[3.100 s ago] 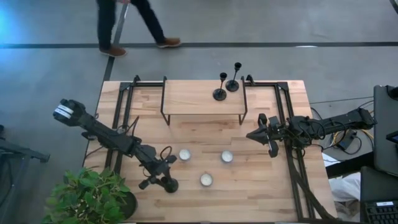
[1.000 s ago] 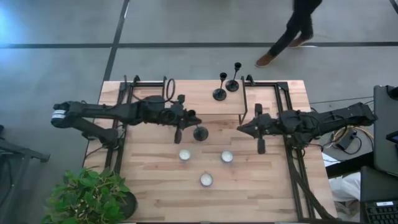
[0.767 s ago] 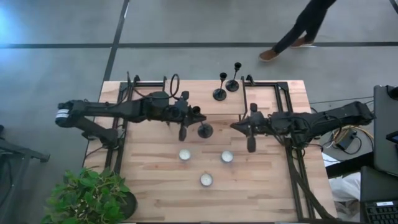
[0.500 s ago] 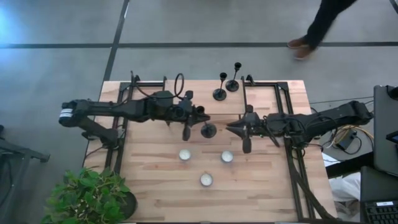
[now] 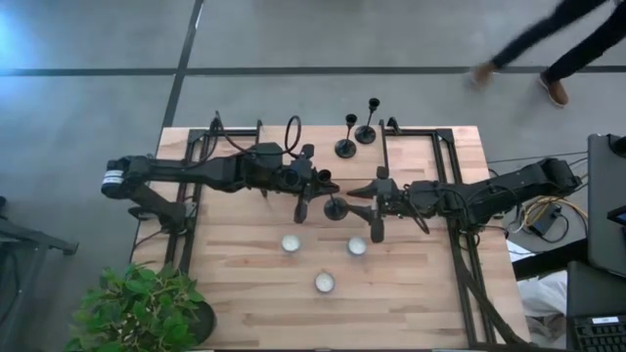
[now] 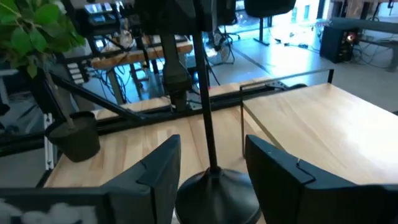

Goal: Pick & Place candle stick holders
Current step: Put the black candle holder on the shelf

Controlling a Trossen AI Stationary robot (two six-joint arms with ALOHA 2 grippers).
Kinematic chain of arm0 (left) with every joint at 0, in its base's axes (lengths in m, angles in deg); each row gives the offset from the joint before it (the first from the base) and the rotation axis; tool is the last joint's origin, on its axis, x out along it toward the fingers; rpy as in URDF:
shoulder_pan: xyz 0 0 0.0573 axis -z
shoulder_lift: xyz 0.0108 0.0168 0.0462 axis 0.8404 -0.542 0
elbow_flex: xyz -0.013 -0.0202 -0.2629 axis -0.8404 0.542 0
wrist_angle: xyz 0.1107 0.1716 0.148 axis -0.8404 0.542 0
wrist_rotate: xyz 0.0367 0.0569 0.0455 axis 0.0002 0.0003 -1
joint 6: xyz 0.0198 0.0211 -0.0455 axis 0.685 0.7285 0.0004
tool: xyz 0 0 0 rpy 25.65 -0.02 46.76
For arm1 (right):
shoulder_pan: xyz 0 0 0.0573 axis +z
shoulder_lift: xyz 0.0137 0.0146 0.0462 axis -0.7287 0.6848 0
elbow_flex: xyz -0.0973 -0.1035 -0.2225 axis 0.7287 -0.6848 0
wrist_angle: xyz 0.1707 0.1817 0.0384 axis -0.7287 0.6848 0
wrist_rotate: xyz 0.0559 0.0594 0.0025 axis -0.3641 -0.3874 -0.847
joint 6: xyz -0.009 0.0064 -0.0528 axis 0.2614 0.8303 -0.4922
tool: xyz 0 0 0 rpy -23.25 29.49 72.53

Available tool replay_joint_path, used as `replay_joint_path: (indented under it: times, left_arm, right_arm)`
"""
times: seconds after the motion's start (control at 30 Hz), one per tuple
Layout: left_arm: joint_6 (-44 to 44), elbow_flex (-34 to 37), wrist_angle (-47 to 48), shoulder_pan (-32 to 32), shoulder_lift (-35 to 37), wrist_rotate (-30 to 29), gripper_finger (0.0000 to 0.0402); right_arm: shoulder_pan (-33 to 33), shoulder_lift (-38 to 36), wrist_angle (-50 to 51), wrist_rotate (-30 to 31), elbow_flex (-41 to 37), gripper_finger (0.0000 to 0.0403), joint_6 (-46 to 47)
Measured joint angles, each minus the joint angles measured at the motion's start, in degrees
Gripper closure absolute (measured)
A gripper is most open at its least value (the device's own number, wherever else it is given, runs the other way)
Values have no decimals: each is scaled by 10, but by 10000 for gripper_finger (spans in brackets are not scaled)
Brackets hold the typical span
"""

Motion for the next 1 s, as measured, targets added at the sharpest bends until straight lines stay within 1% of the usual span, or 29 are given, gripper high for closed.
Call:
replay_joint_path:
  times: [0.2,0.4,0.6,0.67,0.8,0.93,1.0]
  left_arm:
    - [1,-5,0,0,-15,17,386]
    - [1,-5,-2,0,-19,18,386]
    - [2,-5,0,0,-17,18,386]
    - [2,-4,1,0,-17,18,386]
    - [5,-3,7,0,-16,18,386]
    - [15,-3,7,0,-16,19,385]
    - [20,-3,2,0,-16,18,382]
  right_arm:
    - [-3,37,5,-1,49,234,-39]
    - [-13,77,85,0,102,250,-43]
    - [-12,110,85,-2,141,267,-51]
    - [-13,116,109,-2,151,277,-56]
    - [-13,119,159,-2,172,315,-56]
    - [-13,115,173,-2,178,378,-68]
    - [-13,111,174,-3,180,386,-74]
